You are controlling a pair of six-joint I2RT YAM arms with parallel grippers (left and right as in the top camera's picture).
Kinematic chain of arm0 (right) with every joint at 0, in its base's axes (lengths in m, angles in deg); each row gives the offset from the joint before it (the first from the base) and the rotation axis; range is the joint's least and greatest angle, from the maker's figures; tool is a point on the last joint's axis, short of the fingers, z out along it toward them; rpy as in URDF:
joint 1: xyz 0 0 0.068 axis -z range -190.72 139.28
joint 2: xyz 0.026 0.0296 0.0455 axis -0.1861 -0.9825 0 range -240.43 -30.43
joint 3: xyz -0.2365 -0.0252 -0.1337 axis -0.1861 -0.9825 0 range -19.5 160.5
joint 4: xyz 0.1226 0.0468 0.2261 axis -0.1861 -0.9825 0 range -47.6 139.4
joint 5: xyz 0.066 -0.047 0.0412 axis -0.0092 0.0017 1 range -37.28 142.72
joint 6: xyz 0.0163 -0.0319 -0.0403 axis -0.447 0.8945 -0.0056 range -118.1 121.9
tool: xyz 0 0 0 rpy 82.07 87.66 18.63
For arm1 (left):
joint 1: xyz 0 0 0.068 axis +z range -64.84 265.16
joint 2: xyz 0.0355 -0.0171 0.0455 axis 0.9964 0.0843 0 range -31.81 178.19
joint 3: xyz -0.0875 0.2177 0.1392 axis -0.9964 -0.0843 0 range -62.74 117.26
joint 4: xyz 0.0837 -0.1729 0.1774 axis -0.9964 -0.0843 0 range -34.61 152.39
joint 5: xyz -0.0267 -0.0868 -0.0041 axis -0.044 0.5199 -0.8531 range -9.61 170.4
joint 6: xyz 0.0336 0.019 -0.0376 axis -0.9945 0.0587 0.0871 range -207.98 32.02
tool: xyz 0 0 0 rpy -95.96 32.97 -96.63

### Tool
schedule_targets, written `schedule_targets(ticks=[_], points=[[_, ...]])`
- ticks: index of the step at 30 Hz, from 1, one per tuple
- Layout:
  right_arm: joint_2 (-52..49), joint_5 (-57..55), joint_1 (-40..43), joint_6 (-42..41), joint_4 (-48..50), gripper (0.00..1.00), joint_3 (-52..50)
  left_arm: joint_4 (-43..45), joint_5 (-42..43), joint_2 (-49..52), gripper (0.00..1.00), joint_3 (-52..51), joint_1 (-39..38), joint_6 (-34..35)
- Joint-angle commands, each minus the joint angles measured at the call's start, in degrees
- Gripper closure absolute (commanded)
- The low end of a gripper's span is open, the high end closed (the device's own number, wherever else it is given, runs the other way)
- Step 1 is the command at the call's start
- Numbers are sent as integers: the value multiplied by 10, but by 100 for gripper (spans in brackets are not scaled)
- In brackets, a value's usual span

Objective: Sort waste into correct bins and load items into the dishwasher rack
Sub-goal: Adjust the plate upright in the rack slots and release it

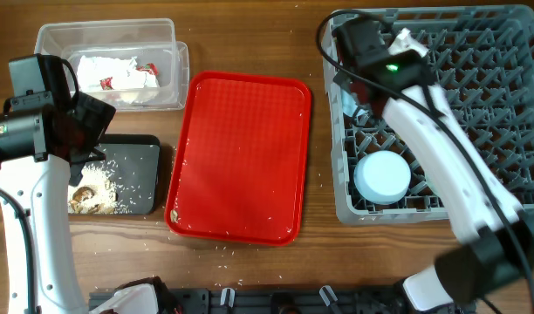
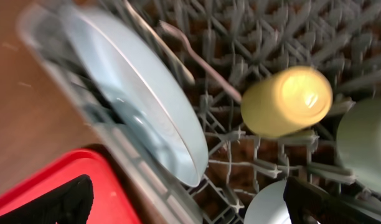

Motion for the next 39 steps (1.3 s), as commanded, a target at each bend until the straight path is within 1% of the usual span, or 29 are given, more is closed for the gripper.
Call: schedule_targets(ticks=[1, 3, 6, 8, 10, 13, 14, 15, 16, 17, 18, 19, 22, 23, 24, 26, 29, 32, 34, 39], points=[[89, 29, 0, 73, -9, 0, 15, 0, -5, 1, 0, 2, 3, 3], [129, 28, -1, 74, -40, 0, 14, 0, -5, 1, 0, 2, 3, 3], [186, 30, -13, 98, -68, 0, -7, 0, -5, 1, 0, 2, 3, 3], [221, 25, -26, 103, -63, 0, -36, 0, -5, 1, 0, 2, 3, 3], [246, 16, -29, 105, -26, 0, -76, 0, -5, 1, 0, 2, 3, 3], [249, 12, -23, 156, 85, 0, -134, 0, -5, 1, 0, 2, 3, 3], [239, 6, -14, 170, 129, 14, -148, 0, -5, 1, 0, 2, 3, 3], [226, 2, 0, 173, 163, 54, -156, 0, -5, 1, 0, 2, 3, 3], [210, 4, 20, 173, 190, 74, -156, 0, -5, 1, 0, 2, 3, 3], [195, 15, 43, 173, 212, 86, -156, 0, -5, 1, 0, 2, 3, 3], [181, 32, 64, 173, 228, 94, -156, 0, -5, 1, 0, 2, 3, 3], [162, 67, 96, 173, 245, 96, -156, 0, -5, 1, 0, 2, 3, 3], [106, 205, 182, 173, 273, 96, -156, 0, -5, 1, 0, 2, 3, 3], [94, 241, 198, 174, 279, 96, -156, 0, -5, 1, 0, 2, 3, 3], [62, 339, 232, 203, 299, 96, -156, 0, -5, 1, 0, 2, 3, 3], [14, 473, 261, 236, 330, 96, -156, 0, -5, 1, 0, 2, 3, 3], [-44, 569, 266, 245, 358, 96, -156, 0, -5, 1, 0, 2, 3, 3], [-79, 639, 263, 253, 382, 96, -156, 0, -5, 1, 0, 2, 3, 3], [-78, 699, 264, 262, 395, 95, -155, 0, -5, 1, 0, 2, 3, 3], [-21, 681, 264, 258, 384, 96, -155, 0, -5, 1, 0, 2, 3, 3]])
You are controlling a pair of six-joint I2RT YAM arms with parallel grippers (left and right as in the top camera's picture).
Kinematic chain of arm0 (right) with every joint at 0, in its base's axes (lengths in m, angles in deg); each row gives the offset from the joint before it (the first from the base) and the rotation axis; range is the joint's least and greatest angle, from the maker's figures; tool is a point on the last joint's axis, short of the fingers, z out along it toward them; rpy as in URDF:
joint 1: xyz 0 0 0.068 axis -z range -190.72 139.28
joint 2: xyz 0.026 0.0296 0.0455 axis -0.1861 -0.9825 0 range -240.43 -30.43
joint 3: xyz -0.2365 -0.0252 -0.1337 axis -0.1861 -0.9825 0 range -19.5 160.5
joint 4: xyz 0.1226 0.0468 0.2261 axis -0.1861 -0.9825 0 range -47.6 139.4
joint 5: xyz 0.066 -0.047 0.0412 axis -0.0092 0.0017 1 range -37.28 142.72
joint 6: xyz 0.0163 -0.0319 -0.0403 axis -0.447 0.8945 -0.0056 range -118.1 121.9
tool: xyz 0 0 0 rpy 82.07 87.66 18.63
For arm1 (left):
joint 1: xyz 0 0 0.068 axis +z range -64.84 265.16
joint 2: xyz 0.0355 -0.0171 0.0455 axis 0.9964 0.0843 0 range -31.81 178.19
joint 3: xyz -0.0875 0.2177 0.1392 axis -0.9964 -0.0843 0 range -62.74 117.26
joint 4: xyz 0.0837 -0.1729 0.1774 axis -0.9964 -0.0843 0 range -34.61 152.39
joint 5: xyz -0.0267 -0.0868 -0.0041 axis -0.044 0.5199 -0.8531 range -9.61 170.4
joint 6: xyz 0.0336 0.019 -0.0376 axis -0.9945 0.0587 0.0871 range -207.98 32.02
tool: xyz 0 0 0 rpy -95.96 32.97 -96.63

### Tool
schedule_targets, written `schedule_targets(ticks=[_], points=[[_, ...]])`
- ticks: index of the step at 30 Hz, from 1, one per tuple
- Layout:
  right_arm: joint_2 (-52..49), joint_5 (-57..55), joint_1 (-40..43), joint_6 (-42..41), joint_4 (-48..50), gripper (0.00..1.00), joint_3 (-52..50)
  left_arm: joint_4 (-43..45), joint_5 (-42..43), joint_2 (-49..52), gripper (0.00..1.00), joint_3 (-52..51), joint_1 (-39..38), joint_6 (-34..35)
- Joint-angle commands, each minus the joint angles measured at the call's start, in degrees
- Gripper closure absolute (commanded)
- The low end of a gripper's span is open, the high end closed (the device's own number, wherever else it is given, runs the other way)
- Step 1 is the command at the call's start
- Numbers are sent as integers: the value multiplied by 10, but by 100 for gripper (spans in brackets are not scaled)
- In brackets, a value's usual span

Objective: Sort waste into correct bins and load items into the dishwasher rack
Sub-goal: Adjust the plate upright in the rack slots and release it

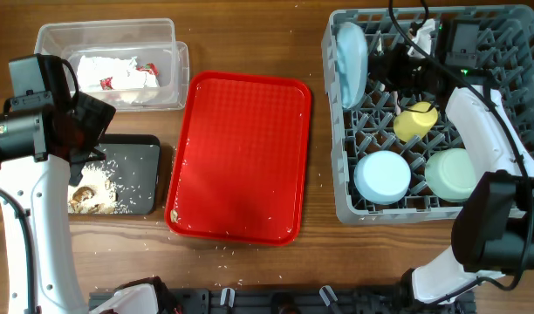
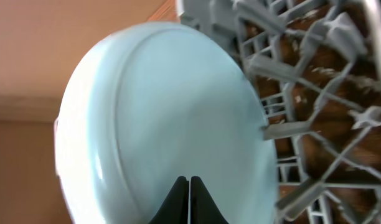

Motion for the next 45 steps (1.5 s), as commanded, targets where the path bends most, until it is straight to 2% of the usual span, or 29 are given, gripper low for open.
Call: schedule_targets(ticks=[1, 5, 11, 13, 17, 21, 23, 27, 32, 41, 45], points=[[70, 5, 0, 11, -6, 96, 4, 0, -5, 1, 0, 2, 3, 3], [127, -54, 0, 10, -35, 96, 4, 0, -5, 1, 0, 2, 3, 3], [185, -70, -1, 17, -78, 96, 4, 0, -5, 1, 0, 2, 3, 3], [191, -67, -12, 48, -85, 96, 4, 0, -5, 1, 0, 2, 3, 3], [181, -83, -77, 134, -106, 96, 4, 0, -5, 1, 0, 2, 3, 3], [142, -205, -169, 157, -101, 96, 4, 0, -5, 1, 0, 2, 3, 3], [122, -216, -188, 165, -86, 96, 4, 0, -5, 1, 0, 2, 3, 3], [66, -321, -199, 107, -47, 96, 4, 0, -5, 1, 0, 2, 3, 3], [47, -455, -199, 70, -64, 96, 4, 0, -5, 1, 0, 2, 3, 3], [134, -552, -199, 54, -119, 95, 9, 0, -5, 1, 0, 2, 3, 3], [193, -523, -199, 55, -145, 95, 9, 0, -5, 1, 0, 2, 3, 3]])
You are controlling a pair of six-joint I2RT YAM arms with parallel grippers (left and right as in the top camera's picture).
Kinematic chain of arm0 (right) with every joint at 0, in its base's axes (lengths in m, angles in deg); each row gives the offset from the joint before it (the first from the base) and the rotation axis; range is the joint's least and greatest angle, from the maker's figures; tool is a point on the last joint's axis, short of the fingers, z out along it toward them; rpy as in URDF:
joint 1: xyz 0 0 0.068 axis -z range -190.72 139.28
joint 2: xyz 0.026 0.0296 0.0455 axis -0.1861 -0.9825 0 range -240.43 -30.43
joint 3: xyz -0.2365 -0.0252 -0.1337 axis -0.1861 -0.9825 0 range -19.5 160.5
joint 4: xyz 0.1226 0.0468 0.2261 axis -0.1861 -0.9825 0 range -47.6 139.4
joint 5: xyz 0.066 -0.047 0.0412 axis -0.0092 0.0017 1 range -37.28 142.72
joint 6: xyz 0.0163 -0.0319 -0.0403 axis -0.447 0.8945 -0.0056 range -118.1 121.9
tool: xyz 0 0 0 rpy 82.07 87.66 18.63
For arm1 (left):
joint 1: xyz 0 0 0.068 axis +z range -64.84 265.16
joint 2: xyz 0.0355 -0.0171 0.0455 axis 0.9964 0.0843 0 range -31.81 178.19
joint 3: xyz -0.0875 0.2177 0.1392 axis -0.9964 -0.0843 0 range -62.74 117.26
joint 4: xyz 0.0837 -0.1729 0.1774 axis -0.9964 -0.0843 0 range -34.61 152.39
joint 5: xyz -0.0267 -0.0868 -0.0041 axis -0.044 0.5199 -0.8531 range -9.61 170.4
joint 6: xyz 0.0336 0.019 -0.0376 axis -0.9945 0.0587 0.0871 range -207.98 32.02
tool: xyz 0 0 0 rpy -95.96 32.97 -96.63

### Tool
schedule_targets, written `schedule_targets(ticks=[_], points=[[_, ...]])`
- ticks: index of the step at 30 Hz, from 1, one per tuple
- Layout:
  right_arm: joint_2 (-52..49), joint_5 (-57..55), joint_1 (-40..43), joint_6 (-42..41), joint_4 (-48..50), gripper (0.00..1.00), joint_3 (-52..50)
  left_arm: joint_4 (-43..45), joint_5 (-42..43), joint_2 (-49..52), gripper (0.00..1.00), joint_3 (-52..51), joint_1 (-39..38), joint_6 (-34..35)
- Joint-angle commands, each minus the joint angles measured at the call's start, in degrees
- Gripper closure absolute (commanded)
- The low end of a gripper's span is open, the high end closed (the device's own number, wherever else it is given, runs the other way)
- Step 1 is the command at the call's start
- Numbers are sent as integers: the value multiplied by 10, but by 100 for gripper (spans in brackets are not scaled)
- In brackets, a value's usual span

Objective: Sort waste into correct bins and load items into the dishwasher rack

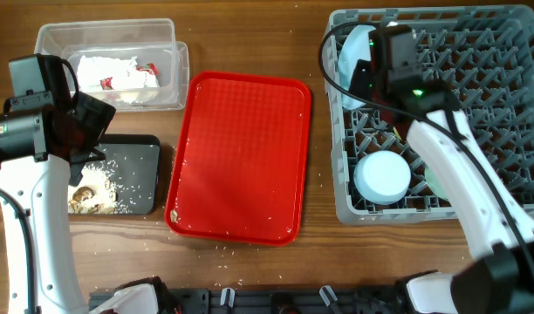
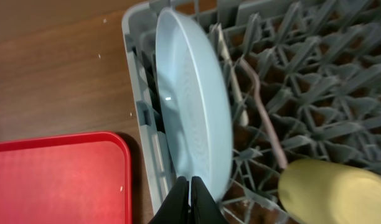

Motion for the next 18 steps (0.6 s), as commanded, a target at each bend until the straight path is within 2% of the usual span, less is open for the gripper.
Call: schedule_targets(ticks=[1, 10, 16, 17, 18], points=[[64, 16, 0, -7, -19, 95, 9, 0, -5, 1, 0, 2, 3, 3], [226, 100, 0, -48, -154, 96, 7, 0, -5, 1, 0, 2, 3, 3], [380, 113, -37, -49, -188, 95, -81, 0, -5, 1, 0, 2, 3, 3], [405, 120, -42, -49, -184, 94, -98, 0, -5, 1, 0, 2, 3, 3], [427, 128, -44, -50, -184, 85, -112, 0, -5, 1, 0, 2, 3, 3]])
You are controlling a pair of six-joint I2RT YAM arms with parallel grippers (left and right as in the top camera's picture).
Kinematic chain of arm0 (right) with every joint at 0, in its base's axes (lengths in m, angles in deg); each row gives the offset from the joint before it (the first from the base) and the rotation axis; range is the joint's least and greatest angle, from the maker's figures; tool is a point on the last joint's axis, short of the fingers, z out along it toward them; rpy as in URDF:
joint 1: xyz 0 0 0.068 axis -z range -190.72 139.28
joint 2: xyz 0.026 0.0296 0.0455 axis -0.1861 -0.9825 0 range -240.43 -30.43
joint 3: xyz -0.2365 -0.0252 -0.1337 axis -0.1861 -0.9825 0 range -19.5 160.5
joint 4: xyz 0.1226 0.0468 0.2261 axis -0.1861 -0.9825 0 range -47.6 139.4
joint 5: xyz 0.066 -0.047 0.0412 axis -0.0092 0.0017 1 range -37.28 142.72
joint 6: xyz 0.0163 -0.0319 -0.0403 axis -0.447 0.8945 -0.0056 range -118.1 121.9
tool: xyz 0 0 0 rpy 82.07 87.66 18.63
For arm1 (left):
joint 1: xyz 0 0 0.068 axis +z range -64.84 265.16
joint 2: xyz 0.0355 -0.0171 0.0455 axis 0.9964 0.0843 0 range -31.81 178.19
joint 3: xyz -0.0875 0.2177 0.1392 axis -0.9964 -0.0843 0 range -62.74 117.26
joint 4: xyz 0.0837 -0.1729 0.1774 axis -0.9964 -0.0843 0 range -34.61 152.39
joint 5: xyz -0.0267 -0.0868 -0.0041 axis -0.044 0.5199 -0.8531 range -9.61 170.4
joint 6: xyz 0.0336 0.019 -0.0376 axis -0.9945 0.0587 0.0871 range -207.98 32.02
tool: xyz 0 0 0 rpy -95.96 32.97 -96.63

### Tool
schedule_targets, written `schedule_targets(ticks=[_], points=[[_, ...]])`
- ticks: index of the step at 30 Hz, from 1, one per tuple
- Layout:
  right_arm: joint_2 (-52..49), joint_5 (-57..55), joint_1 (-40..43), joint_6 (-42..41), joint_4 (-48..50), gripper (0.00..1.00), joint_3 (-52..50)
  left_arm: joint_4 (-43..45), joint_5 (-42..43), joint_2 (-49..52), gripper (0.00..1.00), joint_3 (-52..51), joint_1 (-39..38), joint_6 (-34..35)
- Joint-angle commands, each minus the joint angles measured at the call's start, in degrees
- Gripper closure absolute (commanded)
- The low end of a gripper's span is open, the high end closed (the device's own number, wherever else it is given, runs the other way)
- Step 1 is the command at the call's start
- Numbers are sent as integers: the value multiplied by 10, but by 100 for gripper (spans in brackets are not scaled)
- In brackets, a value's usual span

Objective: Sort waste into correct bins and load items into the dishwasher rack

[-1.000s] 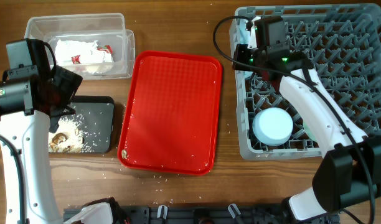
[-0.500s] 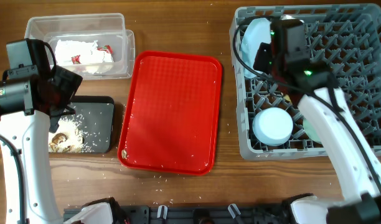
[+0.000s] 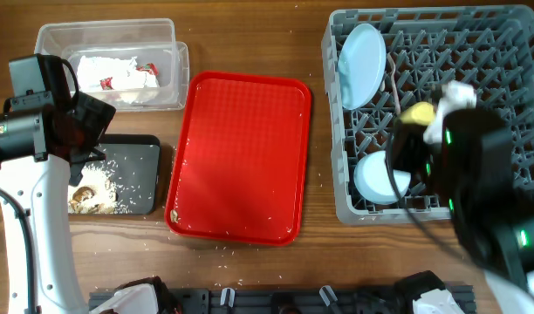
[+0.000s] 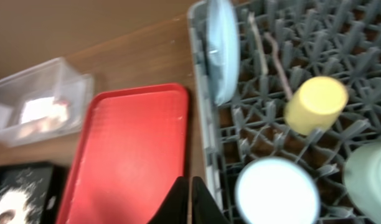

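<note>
A grey dishwasher rack point(image 3: 511, 26) stands at the right. In its left rear slot a light blue plate point(image 3: 360, 54) stands on edge. The rack also holds a yellow cup point(image 4: 315, 104), an upturned white-blue bowl point(image 3: 380, 177), a pale green cup point(image 4: 372, 180) and thin utensils point(image 4: 274, 56). My right gripper point(image 4: 189, 198) is shut and empty, held high over the seam between the red tray point(image 3: 241, 157) and the rack. My left gripper point(image 3: 82, 164) hangs over the black bin point(image 3: 136, 179) of food scraps; its jaws are not clear.
A clear bin point(image 3: 110, 61) with paper waste sits at the back left. Crumbs lie on the wooden table around the red tray. My right arm, blurred, covers the front of the rack in the overhead view.
My right gripper was shut close beside the plate's edge; now it is high above and farther toward the front, still shut. The plate stays in its slot. The left arm has not moved.
First my right gripper was open over the plate leaning in the rack's left corner. Then it was shut with its tips against the plate's face, then shut beside the plate's rim. Now it is well clear and the plate stands in its slot.
</note>
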Motion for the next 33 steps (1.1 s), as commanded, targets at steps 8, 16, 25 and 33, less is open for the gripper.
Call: schedule_targets(ticks=[8, 16, 25, 33], points=[[116, 50, -14, -135, -78, 0, -79, 0, -5, 1, 0, 2, 3, 3], [108, 47, -14, -147, -89, 0, -79, 0, -5, 1, 0, 2, 3, 3], [109, 40, -14, -93, -89, 0, -79, 0, -5, 1, 0, 2, 3, 3], [109, 33, -14, -81, -88, 0, -79, 0, -5, 1, 0, 2, 3, 3]])
